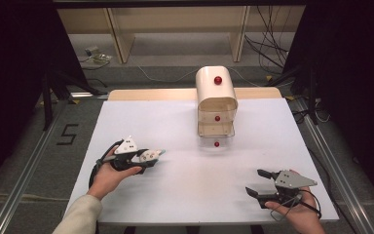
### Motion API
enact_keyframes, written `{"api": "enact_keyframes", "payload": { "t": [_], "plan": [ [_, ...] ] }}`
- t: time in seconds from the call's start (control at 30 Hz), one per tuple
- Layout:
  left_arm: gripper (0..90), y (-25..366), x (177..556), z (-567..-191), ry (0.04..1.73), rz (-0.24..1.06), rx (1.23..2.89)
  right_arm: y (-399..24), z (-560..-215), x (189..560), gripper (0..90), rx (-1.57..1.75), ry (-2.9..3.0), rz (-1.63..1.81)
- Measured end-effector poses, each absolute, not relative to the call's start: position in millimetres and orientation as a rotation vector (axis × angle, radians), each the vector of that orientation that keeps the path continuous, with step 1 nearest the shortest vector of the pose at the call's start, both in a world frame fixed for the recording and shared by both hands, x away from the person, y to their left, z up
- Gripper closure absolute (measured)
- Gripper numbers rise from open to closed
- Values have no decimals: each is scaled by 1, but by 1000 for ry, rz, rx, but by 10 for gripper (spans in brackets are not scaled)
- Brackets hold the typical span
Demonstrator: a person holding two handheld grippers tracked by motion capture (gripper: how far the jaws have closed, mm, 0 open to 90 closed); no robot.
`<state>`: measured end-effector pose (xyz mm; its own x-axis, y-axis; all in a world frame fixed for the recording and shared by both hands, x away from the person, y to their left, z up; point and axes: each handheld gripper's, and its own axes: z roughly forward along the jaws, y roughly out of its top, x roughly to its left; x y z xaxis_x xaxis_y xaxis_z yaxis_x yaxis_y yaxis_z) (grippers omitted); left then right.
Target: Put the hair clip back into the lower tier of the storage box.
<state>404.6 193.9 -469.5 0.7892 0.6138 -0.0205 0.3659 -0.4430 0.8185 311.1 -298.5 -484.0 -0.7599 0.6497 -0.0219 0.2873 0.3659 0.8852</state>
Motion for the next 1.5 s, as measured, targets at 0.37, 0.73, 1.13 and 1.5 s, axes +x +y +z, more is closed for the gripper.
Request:
{"api": "enact_keyframes", "payload": {
  "t": [0.37, 0.73, 1.13, 1.5],
  "plan": [
    [466, 189, 404, -464, 725, 368, 2066, -298, -484, 311, 239, 828, 2267, 1354],
    [466, 184, 404, -460, 710, 384, 2052, -298, -485, 312, 240, 828, 2270, 1349],
    [466, 174, 406, -455, 699, 394, 2047, -298, -485, 312, 240, 828, 2269, 1349],
    [466, 166, 408, -450, 690, 400, 2042, -298, -485, 312, 241, 828, 2271, 1346]
  ]
}}
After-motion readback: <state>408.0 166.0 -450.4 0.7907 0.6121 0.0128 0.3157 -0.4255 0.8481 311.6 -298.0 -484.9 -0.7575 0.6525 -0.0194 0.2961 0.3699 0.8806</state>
